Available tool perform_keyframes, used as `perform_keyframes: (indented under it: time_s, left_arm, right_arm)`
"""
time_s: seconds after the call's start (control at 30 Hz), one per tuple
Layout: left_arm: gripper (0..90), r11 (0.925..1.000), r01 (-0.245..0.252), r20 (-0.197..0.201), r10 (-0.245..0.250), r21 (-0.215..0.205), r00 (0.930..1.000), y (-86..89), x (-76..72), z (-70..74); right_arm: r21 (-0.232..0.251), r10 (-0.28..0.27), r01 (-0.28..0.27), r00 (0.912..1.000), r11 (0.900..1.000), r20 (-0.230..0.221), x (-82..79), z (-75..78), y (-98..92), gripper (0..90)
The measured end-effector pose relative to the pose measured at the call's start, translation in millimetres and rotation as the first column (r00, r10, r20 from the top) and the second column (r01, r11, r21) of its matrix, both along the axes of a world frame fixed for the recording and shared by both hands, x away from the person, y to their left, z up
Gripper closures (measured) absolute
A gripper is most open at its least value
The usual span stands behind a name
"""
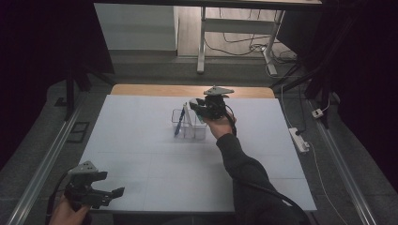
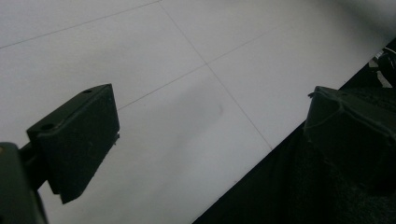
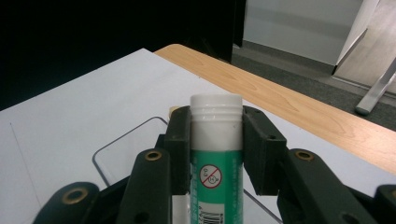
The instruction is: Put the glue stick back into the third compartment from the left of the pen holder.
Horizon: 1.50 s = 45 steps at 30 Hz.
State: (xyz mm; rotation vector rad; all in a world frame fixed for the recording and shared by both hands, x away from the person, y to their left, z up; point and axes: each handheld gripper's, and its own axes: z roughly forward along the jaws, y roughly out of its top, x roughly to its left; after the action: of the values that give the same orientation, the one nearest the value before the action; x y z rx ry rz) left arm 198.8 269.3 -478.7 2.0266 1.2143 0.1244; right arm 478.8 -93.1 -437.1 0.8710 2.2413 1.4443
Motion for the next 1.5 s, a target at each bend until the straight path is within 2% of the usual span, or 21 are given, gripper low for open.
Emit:
perform_keyframes:
  time_s: [0.33,0.57,0.73,0.9,1.03,1.37,1.5]
  left_arm:
    - [3.5,1.0000,0.000,0.001,0.000,0.001,1.0000,-0.2,-0.3,0.1]
    - [3.5,1.0000,0.001,0.001,-0.001,0.004,1.0000,-0.4,-0.3,0.2]
    - [3.5,1.0000,0.001,0.000,-0.001,0.004,1.0000,-0.6,-0.2,0.1]
    - [3.6,1.0000,0.001,0.001,-0.001,0.005,1.0000,-1.0,-0.3,0.1]
    - [3.5,1.0000,0.001,0.000,-0.001,0.006,1.0000,-1.0,-0.2,0.1]
    - [3.6,1.0000,-0.001,-0.001,0.001,0.006,1.0000,-0.8,-0.2,0.1]
    - [3.5,1.0000,0.000,-0.001,0.000,0.006,1.0000,-1.0,-0.1,0.1]
  right_arm:
    - [-0.026,-0.012,0.012,0.9999,1.000,-0.006,2.1,-13.0,3.9,65.4]
    - [-0.073,-0.023,0.023,0.9997,0.997,-0.008,-2.4,-19.8,3.4,63.7]
    - [-0.043,-0.028,0.027,0.9995,0.999,-0.017,-4.1,-18.5,-2.8,54.1]
    - [-0.041,-0.007,0.006,0.9997,0.999,-0.024,-6.8,-12.1,-8.5,44.5]
    - [-0.028,0.035,-0.037,0.9969,0.999,-0.071,-9.5,-8.3,-11.4,34.3]
    - [-0.127,0.056,-0.067,0.9946,0.990,-0.087,-24.8,-4.8,-12.8,13.6]
    - [-0.138,0.066,-0.079,0.9927,0.987,-0.101,-31.4,-2.9,-16.6,9.4]
